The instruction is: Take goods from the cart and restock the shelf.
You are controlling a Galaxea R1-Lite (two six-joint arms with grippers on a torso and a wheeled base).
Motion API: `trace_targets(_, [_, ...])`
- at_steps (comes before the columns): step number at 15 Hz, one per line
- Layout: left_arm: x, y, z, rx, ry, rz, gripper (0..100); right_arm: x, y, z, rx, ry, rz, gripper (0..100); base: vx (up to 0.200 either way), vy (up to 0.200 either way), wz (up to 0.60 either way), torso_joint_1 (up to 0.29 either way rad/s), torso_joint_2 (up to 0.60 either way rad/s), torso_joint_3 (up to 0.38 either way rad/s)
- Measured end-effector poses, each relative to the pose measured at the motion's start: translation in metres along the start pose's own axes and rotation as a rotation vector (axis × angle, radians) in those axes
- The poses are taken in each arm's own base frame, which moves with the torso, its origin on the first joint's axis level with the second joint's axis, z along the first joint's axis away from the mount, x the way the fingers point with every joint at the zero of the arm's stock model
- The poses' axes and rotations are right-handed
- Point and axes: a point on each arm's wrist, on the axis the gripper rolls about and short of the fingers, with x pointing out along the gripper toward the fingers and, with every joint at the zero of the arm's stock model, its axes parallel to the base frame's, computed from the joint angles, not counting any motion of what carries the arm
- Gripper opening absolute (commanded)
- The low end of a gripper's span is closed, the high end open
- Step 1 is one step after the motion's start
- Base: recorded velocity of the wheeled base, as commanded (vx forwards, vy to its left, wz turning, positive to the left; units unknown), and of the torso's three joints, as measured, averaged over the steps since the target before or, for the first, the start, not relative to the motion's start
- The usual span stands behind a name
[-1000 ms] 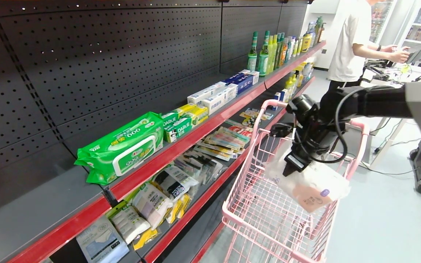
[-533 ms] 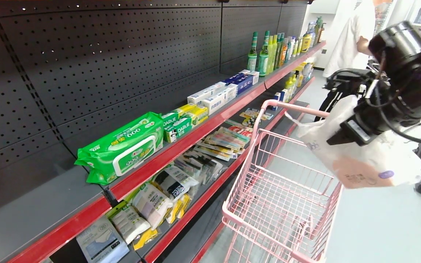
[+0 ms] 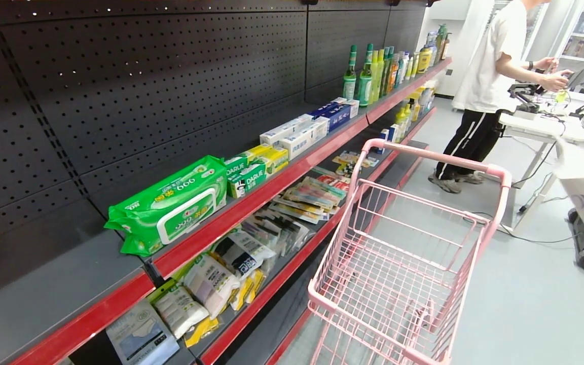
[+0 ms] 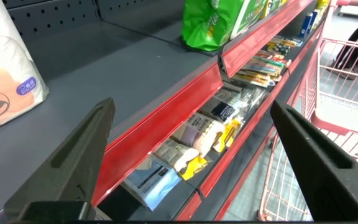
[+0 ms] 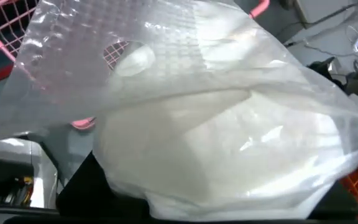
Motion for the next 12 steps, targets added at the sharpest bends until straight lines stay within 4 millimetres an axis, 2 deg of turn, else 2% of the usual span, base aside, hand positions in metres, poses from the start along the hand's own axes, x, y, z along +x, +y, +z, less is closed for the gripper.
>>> trace_targets(3, [0.000, 0.000, 0.000, 0.000, 0.000, 0.000, 100, -0.029, 0.002, -0.046, 0.083, -0.015, -0.057, 0, 0.000, 0.000, 0.00, 0.000, 0.00, 0.000])
trace_targets(7, [0.000, 0.000, 0.000, -0.002, 0.000, 0.000, 100, -0.056, 0.021, -0.103, 0.141, -0.055, -0.093, 0, 0.000, 0.000, 0.00, 0.000, 0.00, 0.000])
trace_targets(12, [0.000, 0.000, 0.000, -0.003, 0.002, 0.002, 100, -0.070, 0.044, -0.155, 0.156, -0.120, -0.123, 0, 0.000, 0.000, 0.00, 0.000, 0.00, 0.000])
